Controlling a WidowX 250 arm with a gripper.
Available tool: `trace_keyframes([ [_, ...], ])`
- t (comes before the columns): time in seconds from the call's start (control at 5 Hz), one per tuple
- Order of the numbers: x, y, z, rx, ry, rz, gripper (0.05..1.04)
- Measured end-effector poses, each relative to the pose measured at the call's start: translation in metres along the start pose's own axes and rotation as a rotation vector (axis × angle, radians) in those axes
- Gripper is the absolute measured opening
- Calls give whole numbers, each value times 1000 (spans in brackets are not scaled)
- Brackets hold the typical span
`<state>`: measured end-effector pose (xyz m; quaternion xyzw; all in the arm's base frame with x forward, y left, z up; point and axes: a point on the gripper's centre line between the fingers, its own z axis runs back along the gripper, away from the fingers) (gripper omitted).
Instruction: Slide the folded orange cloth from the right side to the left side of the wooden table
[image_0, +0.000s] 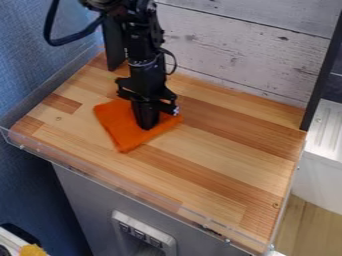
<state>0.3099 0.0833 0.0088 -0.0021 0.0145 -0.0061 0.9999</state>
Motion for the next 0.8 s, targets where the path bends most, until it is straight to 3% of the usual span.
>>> trace_keyframes([
  [0.8,18,22,1,14,-37,30,83],
])
